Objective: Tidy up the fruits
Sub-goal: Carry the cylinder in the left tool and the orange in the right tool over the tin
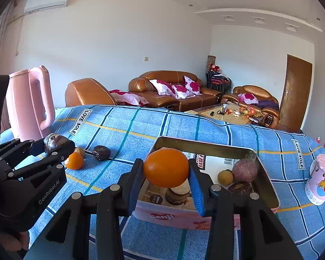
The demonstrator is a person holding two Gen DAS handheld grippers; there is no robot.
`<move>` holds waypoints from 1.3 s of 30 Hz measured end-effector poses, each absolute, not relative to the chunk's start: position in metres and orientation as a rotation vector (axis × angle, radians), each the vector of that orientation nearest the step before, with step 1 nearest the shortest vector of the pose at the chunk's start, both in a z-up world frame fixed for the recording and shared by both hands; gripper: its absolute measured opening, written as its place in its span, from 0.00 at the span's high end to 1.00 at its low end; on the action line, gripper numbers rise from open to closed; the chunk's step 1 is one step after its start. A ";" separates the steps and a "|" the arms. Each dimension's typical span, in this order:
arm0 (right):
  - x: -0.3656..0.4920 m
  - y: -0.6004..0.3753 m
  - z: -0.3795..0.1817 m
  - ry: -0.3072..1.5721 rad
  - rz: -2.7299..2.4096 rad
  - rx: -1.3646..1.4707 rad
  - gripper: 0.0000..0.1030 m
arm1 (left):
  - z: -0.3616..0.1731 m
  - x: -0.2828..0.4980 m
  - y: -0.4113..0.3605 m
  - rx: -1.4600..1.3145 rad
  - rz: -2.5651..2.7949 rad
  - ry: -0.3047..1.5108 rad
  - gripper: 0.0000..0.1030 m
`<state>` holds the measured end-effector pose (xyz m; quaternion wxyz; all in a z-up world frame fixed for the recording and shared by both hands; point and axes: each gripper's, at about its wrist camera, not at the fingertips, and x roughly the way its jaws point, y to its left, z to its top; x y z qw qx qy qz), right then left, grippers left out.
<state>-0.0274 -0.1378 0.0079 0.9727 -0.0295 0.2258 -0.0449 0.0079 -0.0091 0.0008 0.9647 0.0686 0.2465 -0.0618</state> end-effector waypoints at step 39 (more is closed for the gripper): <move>-0.041 -0.269 0.015 0.451 -0.288 -0.017 0.58 | 0.004 0.008 -0.117 0.138 -0.293 0.515 0.70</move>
